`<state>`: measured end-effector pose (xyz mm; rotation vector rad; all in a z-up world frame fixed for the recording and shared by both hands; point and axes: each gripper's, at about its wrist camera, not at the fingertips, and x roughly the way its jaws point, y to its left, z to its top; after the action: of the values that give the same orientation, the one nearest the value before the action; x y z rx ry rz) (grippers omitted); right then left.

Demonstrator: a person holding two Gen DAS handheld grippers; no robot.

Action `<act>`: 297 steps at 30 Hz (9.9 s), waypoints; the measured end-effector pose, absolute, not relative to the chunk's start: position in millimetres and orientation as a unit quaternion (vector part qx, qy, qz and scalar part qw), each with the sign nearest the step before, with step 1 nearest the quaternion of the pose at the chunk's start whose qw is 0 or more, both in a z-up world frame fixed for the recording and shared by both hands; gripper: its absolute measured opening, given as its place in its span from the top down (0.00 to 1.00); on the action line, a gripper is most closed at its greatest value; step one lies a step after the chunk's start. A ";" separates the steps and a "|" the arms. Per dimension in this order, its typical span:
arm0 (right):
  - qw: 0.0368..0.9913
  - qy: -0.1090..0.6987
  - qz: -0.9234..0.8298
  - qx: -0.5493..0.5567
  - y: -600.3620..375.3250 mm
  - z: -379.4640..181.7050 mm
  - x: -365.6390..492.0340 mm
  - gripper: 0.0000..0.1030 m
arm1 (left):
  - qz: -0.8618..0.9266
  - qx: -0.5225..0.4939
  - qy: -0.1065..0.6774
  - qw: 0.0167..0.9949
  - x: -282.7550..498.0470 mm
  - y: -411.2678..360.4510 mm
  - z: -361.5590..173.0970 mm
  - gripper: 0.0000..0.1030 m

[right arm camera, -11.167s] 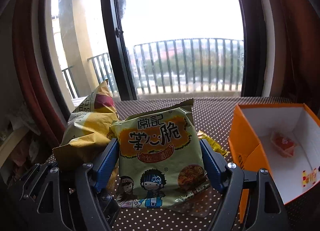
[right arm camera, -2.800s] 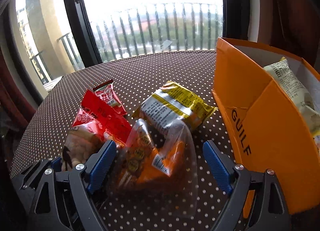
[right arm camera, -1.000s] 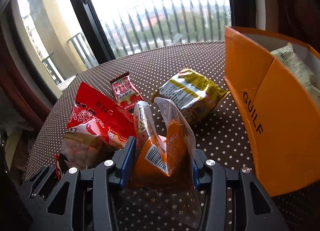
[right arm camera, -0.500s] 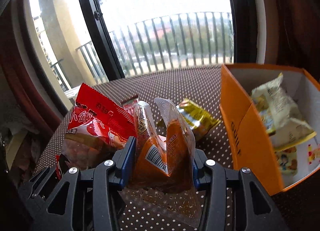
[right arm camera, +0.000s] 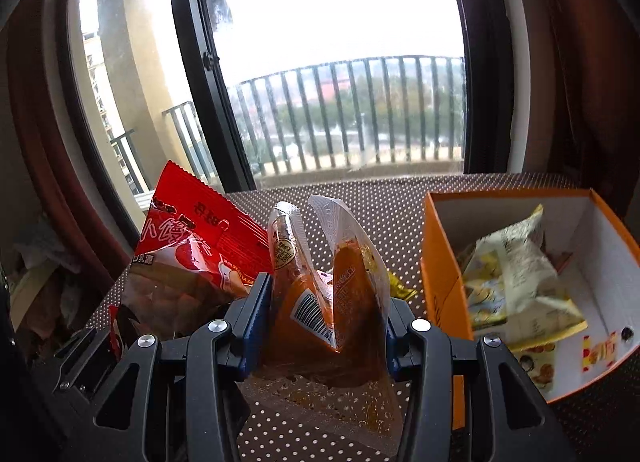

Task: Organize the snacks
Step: 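Lift and carry both held bags over the orange box, then open both tools to drop the bags into the box, then move both tools back toward the remaining snacks on the table, then grasp the yellow-silver chip bag with the right tool while the left tool grasps the red candy bar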

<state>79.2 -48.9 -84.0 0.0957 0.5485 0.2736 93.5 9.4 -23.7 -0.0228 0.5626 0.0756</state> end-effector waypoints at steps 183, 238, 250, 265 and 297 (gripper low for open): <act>0.963 0.259 0.064 0.018 -22.1 -126.2 88.6 0.08 | -0.001 0.023 0.304 0.952 150.9 96.0 -69.3 0.01; 0.927 0.372 0.000 0.037 -25.7 -180.0 221.2 0.00 | -0.036 0.054 0.430 0.900 296.7 109.4 -130.0 0.01; 0.919 0.389 0.014 0.063 -31.6 -183.0 215.5 0.16 | -0.028 0.052 0.426 0.903 295.8 111.6 -129.6 0.01; 0.936 0.340 0.026 0.084 -15.2 -140.2 224.4 0.17 | 0.030 0.017 0.406 0.913 314.4 137.7 -88.0 0.01; 0.931 0.352 0.012 0.091 -1.7 -157.5 288.2 0.16 | 0.093 -0.045 0.445 0.890 377.8 155.3 -124.0 0.31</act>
<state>288.2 -1.7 -157.5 0.1868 0.7206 0.0244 377.8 155.3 -124.0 -0.0942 0.9237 0.1924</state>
